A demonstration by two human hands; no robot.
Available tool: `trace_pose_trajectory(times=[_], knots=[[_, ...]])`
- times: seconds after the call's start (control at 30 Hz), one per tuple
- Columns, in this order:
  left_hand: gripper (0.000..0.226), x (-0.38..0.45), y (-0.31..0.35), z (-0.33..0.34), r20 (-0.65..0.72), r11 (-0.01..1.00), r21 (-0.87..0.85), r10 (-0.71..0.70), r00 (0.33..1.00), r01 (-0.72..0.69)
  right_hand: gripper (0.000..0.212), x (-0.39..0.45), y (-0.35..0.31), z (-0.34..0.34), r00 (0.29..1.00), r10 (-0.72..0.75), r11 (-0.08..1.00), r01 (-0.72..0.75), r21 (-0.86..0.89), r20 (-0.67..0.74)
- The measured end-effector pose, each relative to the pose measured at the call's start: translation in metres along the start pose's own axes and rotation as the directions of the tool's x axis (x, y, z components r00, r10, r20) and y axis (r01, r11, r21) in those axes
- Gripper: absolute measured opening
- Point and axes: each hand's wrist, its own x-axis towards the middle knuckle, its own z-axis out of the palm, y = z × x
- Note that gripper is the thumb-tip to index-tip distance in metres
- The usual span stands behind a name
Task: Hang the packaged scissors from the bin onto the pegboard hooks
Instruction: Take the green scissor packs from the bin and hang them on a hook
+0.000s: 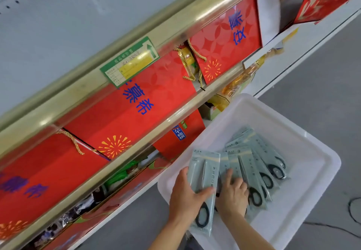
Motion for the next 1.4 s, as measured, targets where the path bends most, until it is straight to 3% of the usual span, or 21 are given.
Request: trace_pose_trajectory(times=[0.1,0.2,0.47,0.6,0.77,0.9,1.03,1.2,1.4], knots=[[0.052,-0.006,0.0,-0.008,0.019,0.99,-0.141,0.033,0.999,-0.03,0.087,0.002,-0.001,0.002,1.0,0.023,0.998,-0.024,0.057,0.005],[0.05,-0.016,0.009,-0.017,-0.017,0.974,-0.213,0.079,0.997,-0.081,0.076,-0.001,-0.002,-0.011,1.0,0.011,0.965,-0.014,0.263,0.01],[0.078,-0.047,0.046,-0.053,-0.348,0.913,-0.247,0.23,0.909,-0.326,0.062,-0.009,0.003,-0.072,0.994,-0.034,0.845,-0.024,0.535,0.099],[0.083,-0.07,0.076,-0.079,-0.521,0.868,-0.24,0.262,0.812,-0.435,0.054,-0.028,0.001,-0.122,0.998,-0.054,0.724,0.009,0.69,0.044],[0.08,-0.099,0.12,-0.13,-0.703,0.81,-0.207,0.268,0.659,-0.549,0.046,-0.057,-0.027,-0.202,0.982,-0.139,0.553,0.184,0.813,-0.128],[0.08,-0.118,0.156,-0.186,-0.837,0.773,-0.122,0.256,0.483,-0.623,0.047,-0.083,-0.073,-0.275,0.943,-0.212,0.292,0.313,0.904,-0.258],[0.08,-0.142,0.188,-0.239,-0.893,0.711,-0.12,0.228,0.388,-0.693,0.05,-0.112,-0.124,-0.342,0.861,-0.278,0.065,0.459,0.886,-0.426],[0.079,-0.164,0.222,-0.295,-0.952,0.66,-0.017,0.219,0.213,-0.751,0.049,-0.14,-0.171,-0.405,0.767,-0.297,-0.068,0.578,0.813,-0.569],[0.08,-0.177,0.263,-0.35,-0.971,0.58,0.009,0.2,0.132,-0.815,0.047,-0.164,-0.213,-0.464,0.683,-0.289,-0.158,0.658,0.737,-0.671]])
